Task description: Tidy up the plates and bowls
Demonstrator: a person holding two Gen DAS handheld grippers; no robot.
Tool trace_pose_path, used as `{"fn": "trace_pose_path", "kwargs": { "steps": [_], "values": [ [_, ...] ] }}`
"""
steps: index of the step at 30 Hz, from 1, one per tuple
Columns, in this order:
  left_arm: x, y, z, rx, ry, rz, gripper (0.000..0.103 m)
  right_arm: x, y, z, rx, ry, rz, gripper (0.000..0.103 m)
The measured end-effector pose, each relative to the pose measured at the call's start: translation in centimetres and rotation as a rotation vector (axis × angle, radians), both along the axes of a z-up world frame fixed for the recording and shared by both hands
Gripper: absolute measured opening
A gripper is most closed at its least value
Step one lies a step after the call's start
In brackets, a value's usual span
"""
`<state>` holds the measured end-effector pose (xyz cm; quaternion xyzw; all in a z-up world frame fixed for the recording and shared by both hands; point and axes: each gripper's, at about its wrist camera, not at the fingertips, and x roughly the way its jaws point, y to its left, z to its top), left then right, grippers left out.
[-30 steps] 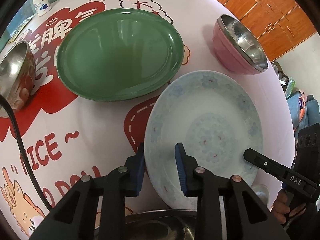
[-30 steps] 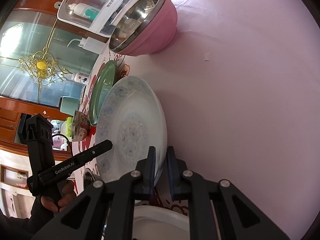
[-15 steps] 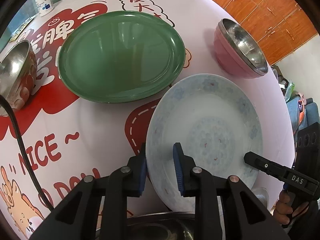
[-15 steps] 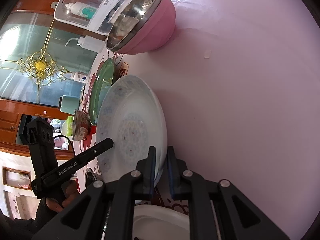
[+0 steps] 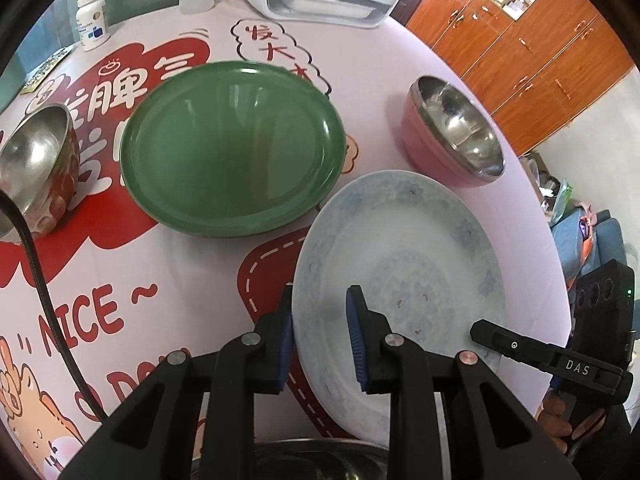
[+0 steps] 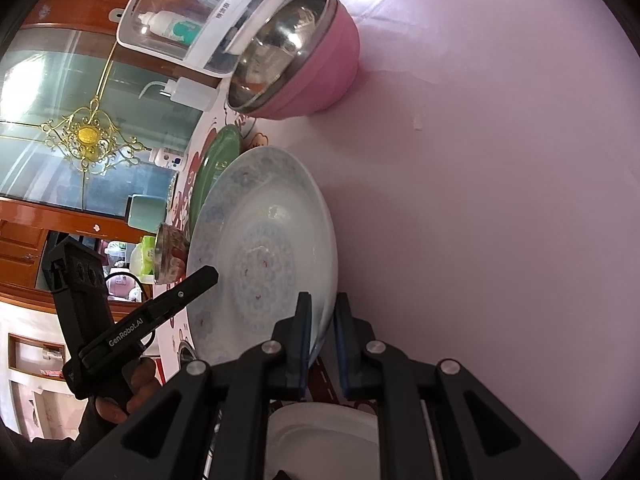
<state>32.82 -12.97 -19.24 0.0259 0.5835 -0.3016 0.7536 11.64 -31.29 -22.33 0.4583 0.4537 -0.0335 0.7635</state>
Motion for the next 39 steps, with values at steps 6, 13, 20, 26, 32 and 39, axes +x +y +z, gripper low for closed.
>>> {"fn": "trace_pose_path", "kwargs": {
  "steps": [6, 13, 20, 26, 32, 39],
  "values": [
    [-0.6, 0.1, 1.4, -0.031, -0.03, -0.002, 0.023, -0.9, -0.2, 0.7, -0.006, -0.015, -0.01, 0.011],
    [-2.0, -0.1, 2.8, -0.052, -0.081, -0.027, 0.023, -2.1, -0.2, 2.0, -0.019, -0.037, -0.02, 0.011],
    [-3.7, 0.0, 4.5, -0.064, -0.107, -0.038, 0.023, -3.7, 0.0, 3.4, -0.03, -0.066, -0.022, 0.011],
    [-5.9, 0.4, 6.2, -0.066, -0.134, -0.046, 0.023, -5.6, 0.6, 4.5, -0.034, -0.113, -0.021, 0.011],
    [-8.7, 1.3, 7.5, -0.071, -0.152, -0.041, 0.023, -7.5, 1.2, 5.6, -0.04, -0.139, -0.007, 0.011],
    [-12.4, 2.3, 7.9, -0.074, -0.152, -0.047, 0.023, -10.5, 1.8, 6.2, -0.063, -0.156, 0.007, 0.011]
  ]
}}
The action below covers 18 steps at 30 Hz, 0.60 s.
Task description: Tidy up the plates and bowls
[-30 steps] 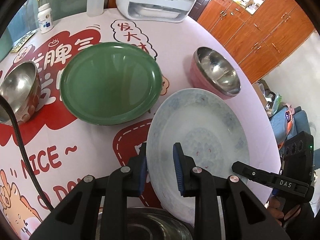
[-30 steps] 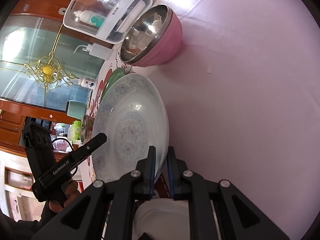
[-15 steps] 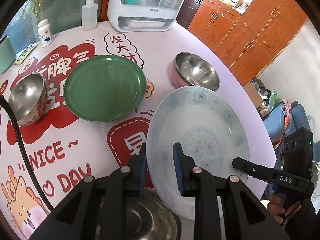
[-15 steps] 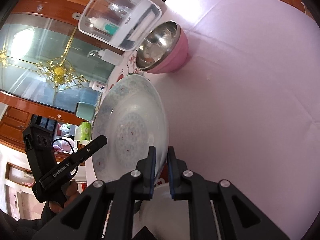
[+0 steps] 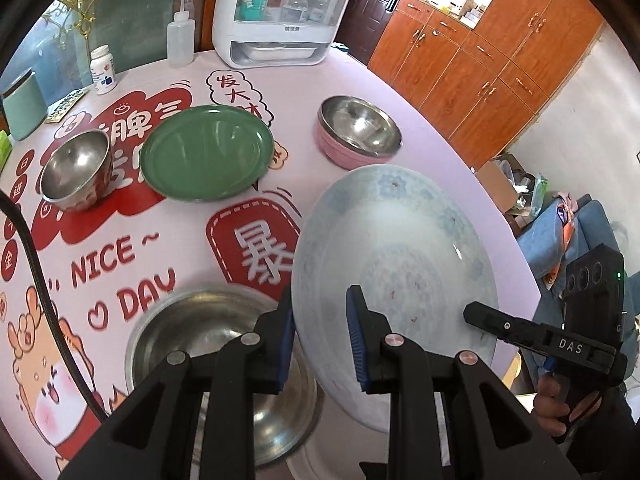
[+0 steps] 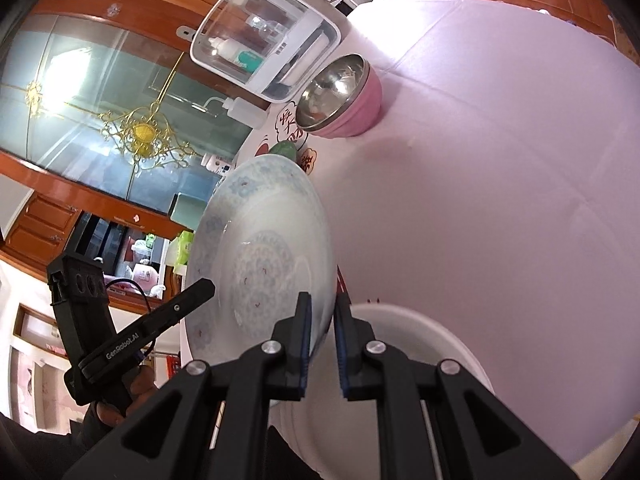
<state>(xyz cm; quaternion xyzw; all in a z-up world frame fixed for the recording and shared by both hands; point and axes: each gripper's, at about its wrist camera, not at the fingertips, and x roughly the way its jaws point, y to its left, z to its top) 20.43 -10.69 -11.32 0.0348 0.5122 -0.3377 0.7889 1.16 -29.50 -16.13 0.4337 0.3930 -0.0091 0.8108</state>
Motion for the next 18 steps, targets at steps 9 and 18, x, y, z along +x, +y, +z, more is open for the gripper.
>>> {"fn": "trace_pose_path", "kwargs": {
  "steps": [9, 18],
  "values": [
    [-4.4, 1.3, 0.1, -0.014, 0.005, 0.006, 0.023, -3.4, 1.0, 0.9, -0.04, -0.005, 0.025, 0.011],
    [-8.3, 2.3, -1.0, -0.01, 0.028, 0.005, 0.023, -6.1, 1.7, 0.9, -0.075, 0.017, 0.041, 0.011]
  ]
}}
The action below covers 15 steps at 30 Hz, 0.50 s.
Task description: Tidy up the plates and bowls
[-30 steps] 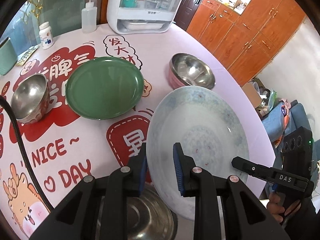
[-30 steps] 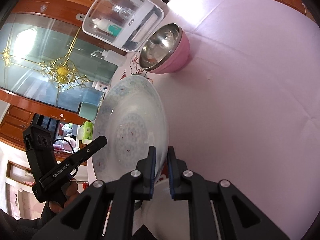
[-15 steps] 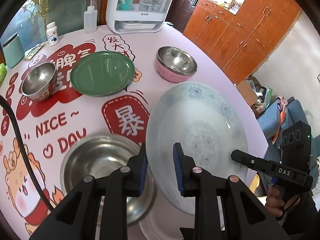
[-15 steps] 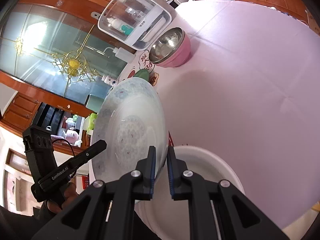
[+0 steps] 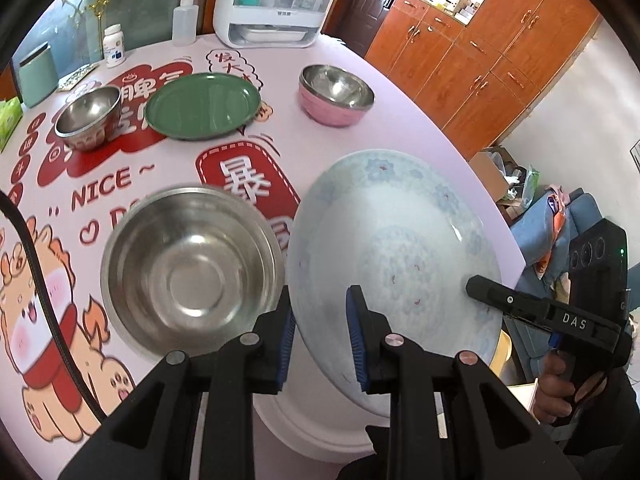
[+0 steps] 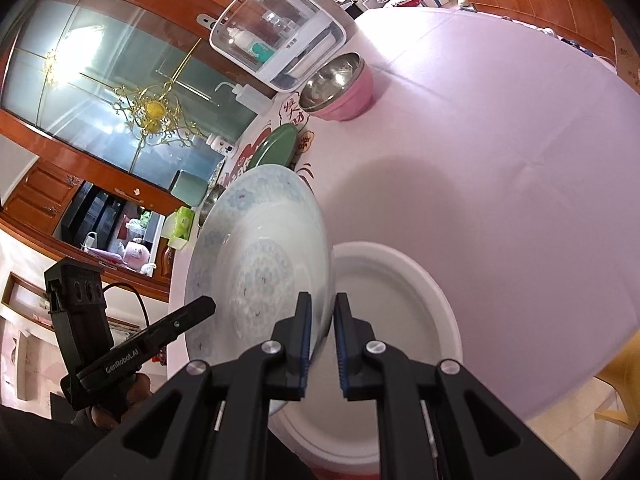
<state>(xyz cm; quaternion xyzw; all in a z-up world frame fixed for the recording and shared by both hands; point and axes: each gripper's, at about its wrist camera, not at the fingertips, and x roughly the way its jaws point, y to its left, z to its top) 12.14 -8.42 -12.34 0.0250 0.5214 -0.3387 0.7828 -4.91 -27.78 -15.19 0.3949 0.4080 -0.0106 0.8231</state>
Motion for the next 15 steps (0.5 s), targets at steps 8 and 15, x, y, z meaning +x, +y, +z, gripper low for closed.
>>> {"fn": "trace_pose_path", "kwargs": {
  "steps": [8, 15],
  "values": [
    [-2.4, 0.0, -1.2, 0.012, 0.02, -0.002, 0.023, -2.0, 0.4, -0.8, -0.014, 0.042, 0.024, 0.011],
    [-3.5, -0.2, -2.6, 0.033, 0.045, -0.006, 0.023, -2.8, 0.8, -1.8, -0.038, 0.089, 0.06, 0.011]
  ]
}}
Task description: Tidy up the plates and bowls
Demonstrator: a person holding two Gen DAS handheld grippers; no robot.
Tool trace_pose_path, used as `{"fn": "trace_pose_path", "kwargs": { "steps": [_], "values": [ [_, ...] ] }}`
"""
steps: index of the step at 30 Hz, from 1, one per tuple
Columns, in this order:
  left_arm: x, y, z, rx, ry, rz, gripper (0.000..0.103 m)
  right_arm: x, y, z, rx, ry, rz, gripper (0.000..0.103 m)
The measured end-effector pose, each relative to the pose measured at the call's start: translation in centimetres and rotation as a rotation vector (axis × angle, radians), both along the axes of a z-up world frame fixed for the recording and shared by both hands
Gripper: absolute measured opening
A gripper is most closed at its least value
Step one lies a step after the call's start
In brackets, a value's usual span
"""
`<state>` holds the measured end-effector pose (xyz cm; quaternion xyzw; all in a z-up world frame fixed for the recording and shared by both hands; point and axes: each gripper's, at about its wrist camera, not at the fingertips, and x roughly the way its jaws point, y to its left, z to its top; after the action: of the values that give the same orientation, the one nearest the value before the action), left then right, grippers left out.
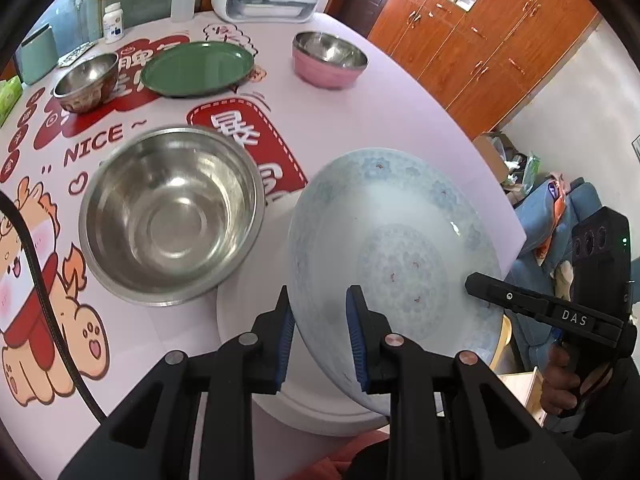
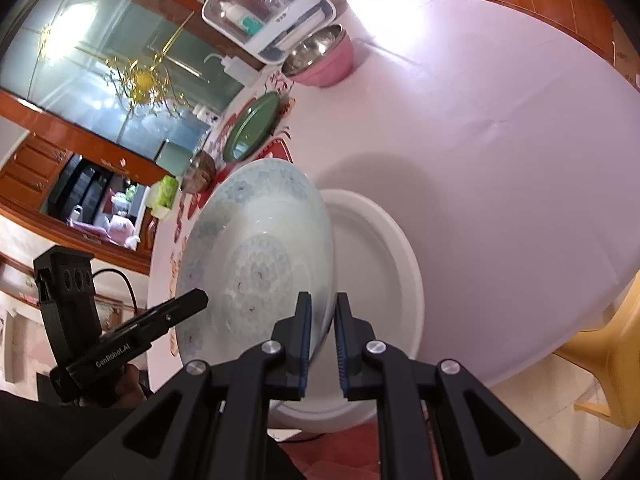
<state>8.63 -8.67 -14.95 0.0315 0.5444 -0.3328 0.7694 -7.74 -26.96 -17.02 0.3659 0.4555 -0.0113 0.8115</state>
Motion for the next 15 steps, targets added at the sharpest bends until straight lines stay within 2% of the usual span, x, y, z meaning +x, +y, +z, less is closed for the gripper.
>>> {"fn": "trace_pose_path", "kwargs": {
  "steps": [15],
  "values": [
    [-0.8, -0.1, -3.4, 0.079, 0.053, 0.018, 0.023, 0.4, 1.0, -2.9, -0.035, 0.1, 0.069, 0.011]
  ]
}}
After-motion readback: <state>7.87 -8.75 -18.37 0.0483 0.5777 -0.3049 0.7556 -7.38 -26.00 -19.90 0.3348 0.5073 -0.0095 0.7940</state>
